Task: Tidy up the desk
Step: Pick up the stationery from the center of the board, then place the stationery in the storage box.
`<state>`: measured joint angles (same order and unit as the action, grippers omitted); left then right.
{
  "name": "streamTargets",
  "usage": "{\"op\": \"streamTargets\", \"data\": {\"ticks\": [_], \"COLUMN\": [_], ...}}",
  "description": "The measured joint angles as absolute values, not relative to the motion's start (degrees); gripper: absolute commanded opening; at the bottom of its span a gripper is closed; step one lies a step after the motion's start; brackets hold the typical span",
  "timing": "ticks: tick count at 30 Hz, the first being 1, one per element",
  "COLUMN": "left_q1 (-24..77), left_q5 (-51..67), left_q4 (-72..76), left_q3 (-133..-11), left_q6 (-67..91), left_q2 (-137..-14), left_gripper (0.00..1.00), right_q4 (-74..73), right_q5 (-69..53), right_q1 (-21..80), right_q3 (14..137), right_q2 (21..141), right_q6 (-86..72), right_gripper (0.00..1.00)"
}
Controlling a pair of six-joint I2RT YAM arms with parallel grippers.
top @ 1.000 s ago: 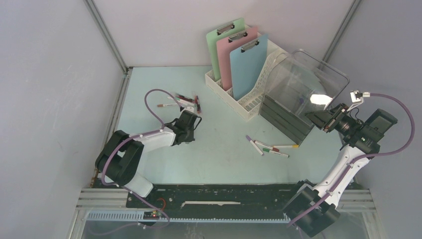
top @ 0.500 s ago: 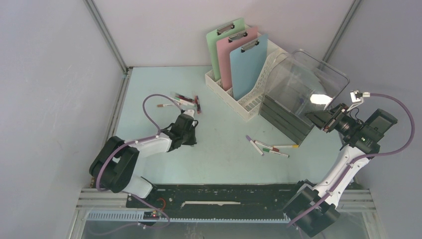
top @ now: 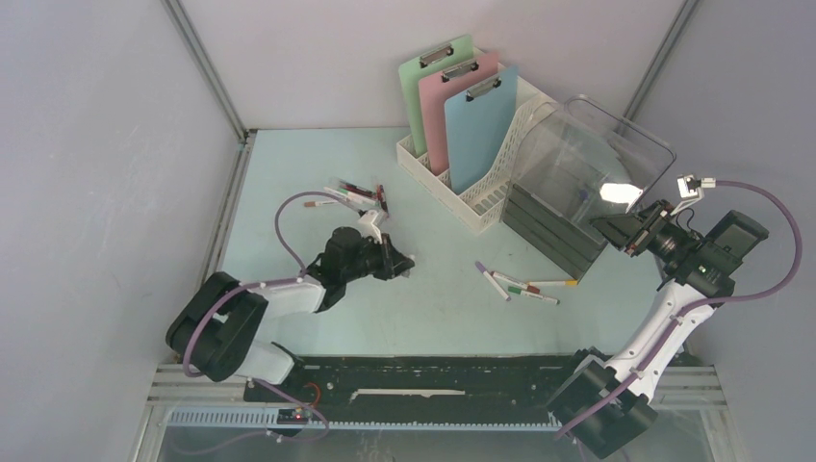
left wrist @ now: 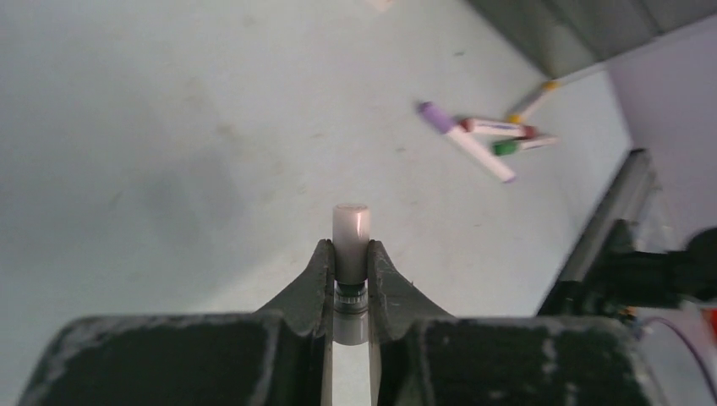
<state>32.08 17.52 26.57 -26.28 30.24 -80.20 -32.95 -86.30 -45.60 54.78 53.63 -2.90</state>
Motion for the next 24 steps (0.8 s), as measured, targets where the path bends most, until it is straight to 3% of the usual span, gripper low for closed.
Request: {"op": "streamTargets", "data": {"ticks": [10, 13, 24], "left_q1": [34.3, 35.4, 42.5], "left_q5": [29.6, 30.9, 29.9], "left_q4": [59.7, 68.2, 75.8], "left_q3": [-24.6, -25.3, -36.2], "left_q6": [43.1, 47.7, 55.3], "left_q2": [-91.4, -96.5, -107.5], "left_gripper": [0.00, 0.04, 0.09], "right_q4": [-32.9, -32.9, -33.0], "right_q5": [-86.3, -86.3, -86.3], "right_q1": [-45.6, -45.6, -45.5], "right_q3": [54.8, 54.8, 54.8], "right_q2": [53.5, 53.5, 53.5], "right_q6": [-2.9, -2.9, -2.9], "right_gripper": [0.37, 0.37, 0.37]}}
